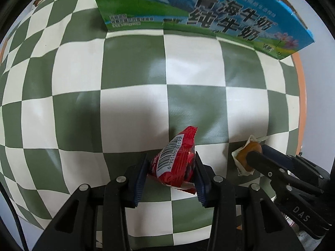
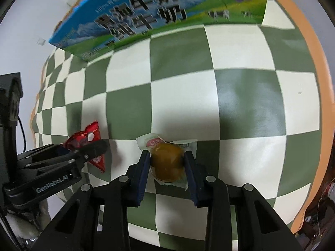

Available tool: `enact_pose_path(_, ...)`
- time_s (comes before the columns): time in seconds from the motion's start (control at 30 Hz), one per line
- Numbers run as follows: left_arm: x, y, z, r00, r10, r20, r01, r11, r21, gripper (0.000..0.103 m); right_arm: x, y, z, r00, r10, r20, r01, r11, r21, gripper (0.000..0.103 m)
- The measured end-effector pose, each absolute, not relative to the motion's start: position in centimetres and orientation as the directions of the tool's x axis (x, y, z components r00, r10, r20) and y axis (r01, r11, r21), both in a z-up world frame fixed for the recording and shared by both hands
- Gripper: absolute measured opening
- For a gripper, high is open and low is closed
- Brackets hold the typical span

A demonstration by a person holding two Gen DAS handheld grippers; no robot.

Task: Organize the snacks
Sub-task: 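Lift the red pack and the wrapped egg off the blanket, then carry both items into the box and open both tools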

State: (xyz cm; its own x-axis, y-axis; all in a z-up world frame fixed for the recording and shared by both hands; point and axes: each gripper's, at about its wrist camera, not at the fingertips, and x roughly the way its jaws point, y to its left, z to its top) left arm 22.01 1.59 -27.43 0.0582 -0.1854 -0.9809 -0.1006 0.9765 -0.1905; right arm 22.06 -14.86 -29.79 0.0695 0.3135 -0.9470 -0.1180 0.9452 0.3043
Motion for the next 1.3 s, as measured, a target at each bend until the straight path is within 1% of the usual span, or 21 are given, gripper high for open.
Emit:
enact_pose_path(0.1, 22.5, 2.1, -26.2, 0.081, -0.197, -0.977, -0.102, 0.974, -0.204, 0.037, 22.3, -15.0, -28.0, 0.097, 0.339, -0.936, -0.12, 0.937, 0.327, 0.036)
enact_pose_path(0.23, 23.2, 2.6, -22.8, 0.138, -0.225, -0.965, -0.092, 0.967, -0.238, 0.037, 23.1, -15.1, -24.8, 0.145, 0.377, -0.915, -0.136, 0.924, 0.359, 0.035)
enact_pose_path(0.37, 24.5, 2.7, -19.4, 0.219, -0.252, -0.942, -0.065, 0.96, -0.272, 0.037, 25.0, -15.7, -20.3, 0.218, 0.412, -0.885, -0.163, 0.909, 0.383, 0.035)
enact_pose_path(0.47, 26.8, 3.2, -15.3, 0.284, -0.264, -0.922, -0.039, 0.957, -0.286, 0.037, 26.6, -16.0, -17.5, 0.273, 0.423, -0.864, -0.183, 0.905, 0.385, 0.035)
enact_pose_path(0.57, 29.5, 2.7, -13.7, 0.334, -0.26, -0.906, -0.024, 0.959, -0.284, 0.037, 29.0, -16.4, -14.6, 0.333, 0.421, -0.843, -0.2, 0.906, 0.373, 0.035)
enact_pose_path(0.7, 33.4, 2.7, -12.2, 0.368, -0.261, -0.892, -0.016, 0.958, -0.287, 0.037, 32.6, -16.3, -12.3, 0.382, 0.408, -0.829, -0.217, 0.912, 0.349, 0.035)
enact_pose_path(0.8, 36.8, 2.7, -12.3, 0.365, -0.263, -0.893, -0.014, 0.958, -0.288, 0.037, 35.4, -16.1, -11.6, 0.411, 0.385, -0.826, -0.22, 0.922, 0.32, 0.035)
enact_pose_path(0.93, 40.3, 2.7, -13.1, 0.344, -0.264, -0.901, -0.024, 0.957, -0.29, 0.037, 39.1, -15.5, -12.2, 0.422, 0.349, -0.837, -0.213, 0.935, 0.282, 0.035)
enact_pose_path(1.13, 45.3, 2.3, -15.5, 0.298, -0.229, -0.927, -0.031, 0.968, -0.249, 0.037, 45.1, -15.4, -14.8, 0.386, 0.295, -0.874, -0.175, 0.954, 0.245, 0.035)
enact_pose_path(1.3, 48.3, 2.0, -17.7, 0.261, -0.193, -0.946, -0.036, 0.977, -0.209, 0.037, 48.1, -15.5, -17.5, 0.341, 0.267, -0.902, -0.142, 0.963, 0.231, 0.035)
